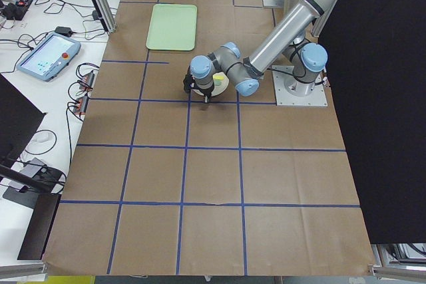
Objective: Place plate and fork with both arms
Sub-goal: 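Close the left gripper on the plate rim farthest from the tray, then carry the plate with the left gripper onto the green tray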
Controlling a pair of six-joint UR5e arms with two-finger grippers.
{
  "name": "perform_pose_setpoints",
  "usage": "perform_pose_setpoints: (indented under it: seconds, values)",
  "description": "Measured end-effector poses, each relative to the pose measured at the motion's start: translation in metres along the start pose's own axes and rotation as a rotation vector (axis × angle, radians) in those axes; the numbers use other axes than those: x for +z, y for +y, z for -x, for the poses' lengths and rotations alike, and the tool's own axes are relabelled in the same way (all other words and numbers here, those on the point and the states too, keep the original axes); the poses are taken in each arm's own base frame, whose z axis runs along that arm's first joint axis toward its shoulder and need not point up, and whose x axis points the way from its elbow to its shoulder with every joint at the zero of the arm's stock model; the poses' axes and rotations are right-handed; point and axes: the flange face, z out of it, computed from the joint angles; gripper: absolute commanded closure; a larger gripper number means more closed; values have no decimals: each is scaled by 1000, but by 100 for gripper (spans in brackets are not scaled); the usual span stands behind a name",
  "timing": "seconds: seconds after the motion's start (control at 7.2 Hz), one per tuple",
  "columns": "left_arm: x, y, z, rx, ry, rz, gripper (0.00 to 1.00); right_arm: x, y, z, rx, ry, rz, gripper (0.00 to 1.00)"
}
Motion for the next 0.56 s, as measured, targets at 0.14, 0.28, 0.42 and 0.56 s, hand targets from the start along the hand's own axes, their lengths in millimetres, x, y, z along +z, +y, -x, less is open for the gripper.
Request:
perform_pose_setpoints:
  seconds: [0.14, 0.28, 0.42, 0.56]
  values:
    - [-3, 0, -2, 3, 1, -5, 100, 0, 0, 0, 0, 0, 0, 0]
    - [-6, -2, -8, 10, 9, -17, 100, 0, 0, 0, 1, -1, 0, 0]
    - [-10, -4, -16, 17, 35, -43, 100, 0, 0, 0, 1, -1, 0, 0]
    - [-15, -7, -28, 22, 66, -71, 100, 0, 0, -1, 1, -2, 0, 0]
